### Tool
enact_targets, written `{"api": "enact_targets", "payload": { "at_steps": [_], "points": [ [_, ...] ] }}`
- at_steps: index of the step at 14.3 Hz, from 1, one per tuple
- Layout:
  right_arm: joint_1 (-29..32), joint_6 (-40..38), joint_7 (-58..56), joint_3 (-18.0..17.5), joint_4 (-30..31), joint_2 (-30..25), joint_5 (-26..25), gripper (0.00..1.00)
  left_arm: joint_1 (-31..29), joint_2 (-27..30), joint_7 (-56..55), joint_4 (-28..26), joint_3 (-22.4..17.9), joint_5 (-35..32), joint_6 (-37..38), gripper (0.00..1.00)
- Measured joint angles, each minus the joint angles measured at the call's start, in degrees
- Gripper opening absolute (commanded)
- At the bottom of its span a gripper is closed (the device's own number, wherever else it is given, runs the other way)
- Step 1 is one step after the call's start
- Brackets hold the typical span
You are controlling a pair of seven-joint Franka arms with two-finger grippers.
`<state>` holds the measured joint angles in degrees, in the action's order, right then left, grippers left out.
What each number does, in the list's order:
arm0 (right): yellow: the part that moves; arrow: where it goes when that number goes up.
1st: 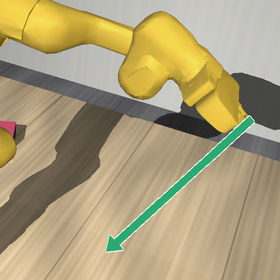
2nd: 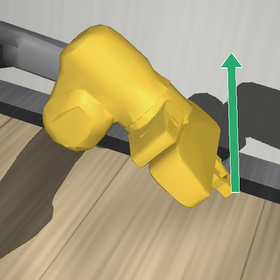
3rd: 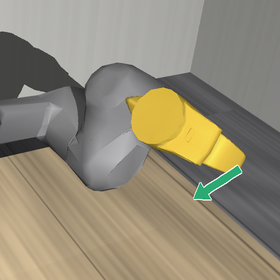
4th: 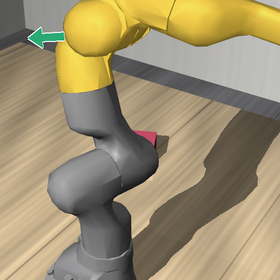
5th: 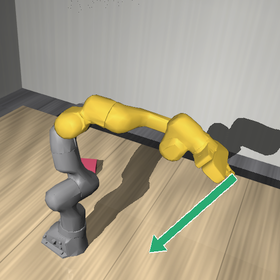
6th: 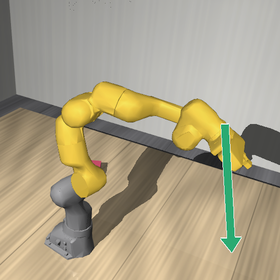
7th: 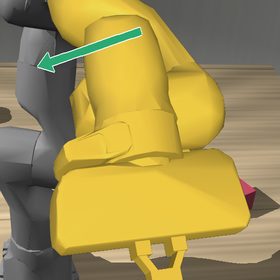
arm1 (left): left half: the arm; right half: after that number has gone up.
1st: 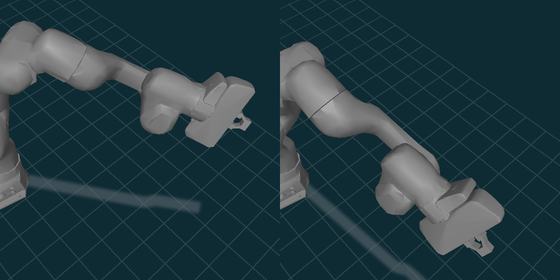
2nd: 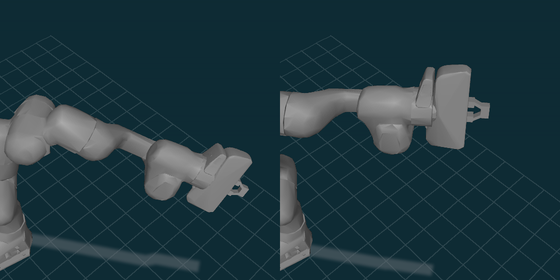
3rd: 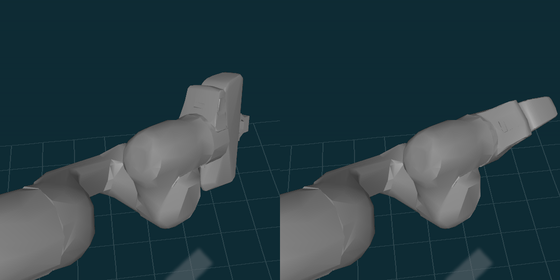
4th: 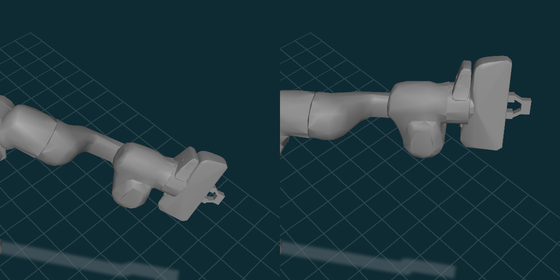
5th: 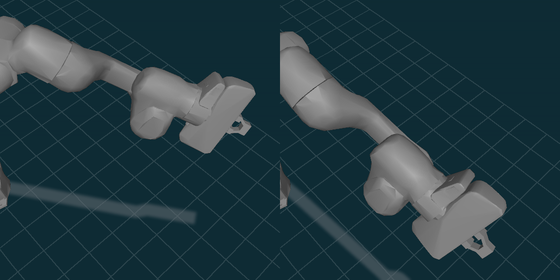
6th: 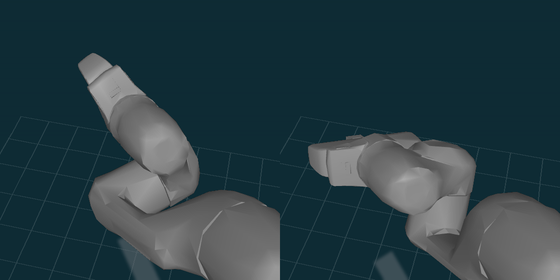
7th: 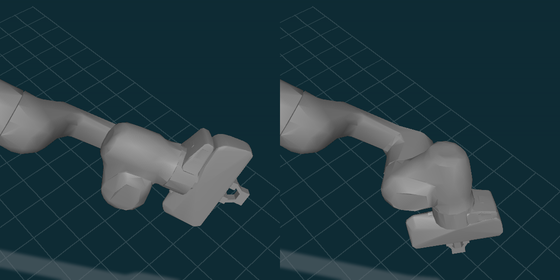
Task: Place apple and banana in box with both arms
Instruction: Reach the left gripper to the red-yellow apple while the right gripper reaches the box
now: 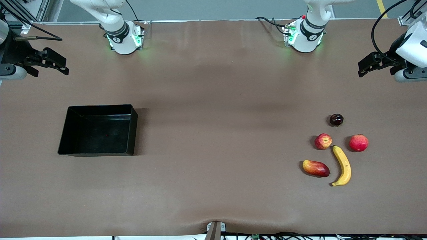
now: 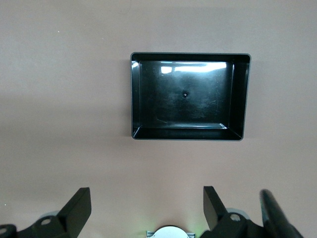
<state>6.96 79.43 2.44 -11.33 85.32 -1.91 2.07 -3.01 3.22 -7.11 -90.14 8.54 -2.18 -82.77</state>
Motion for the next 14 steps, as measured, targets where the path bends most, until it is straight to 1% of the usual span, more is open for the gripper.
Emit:
{"api": "enact_targets", "payload": {
  "at_steps": [5, 8, 9, 11, 14],
  "points": [
    [0.2, 0.0, 0.0, 0.2, 0.1, 0.0, 0.0, 1.0, 0.0, -1.3, -0.6, 0.2, 0.0, 0.0, -1.0, 1.0],
    [1.9, 0.1, -0.1, 0.4, 0.1, 0.0, 0.0, 1.0, 0.0, -5.1, -1.4, 2.2, -0.1, -0.8, -1.8, 1.0],
    [2.5, 0.2, -0.4, 0.4, 0.1, 0.1, 0.1, 1.0, -0.1, -6.8, -1.6, 2.3, -0.1, -1.0, -3.4, 1.0],
    [3.0, 0.4, -0.6, 0.5, 0.1, 0.2, 0.1, 1.0, -0.9, -10.5, -1.9, 1.4, -0.2, -1.1, -9.3, 1.0],
    [3.3, 0.5, -0.6, 0.6, 0.1, 1.3, 0.1, 1.0, -2.7, -13.3, -1.9, -3.3, -0.2, -1.1, -18.2, 1.0]
  ]
}}
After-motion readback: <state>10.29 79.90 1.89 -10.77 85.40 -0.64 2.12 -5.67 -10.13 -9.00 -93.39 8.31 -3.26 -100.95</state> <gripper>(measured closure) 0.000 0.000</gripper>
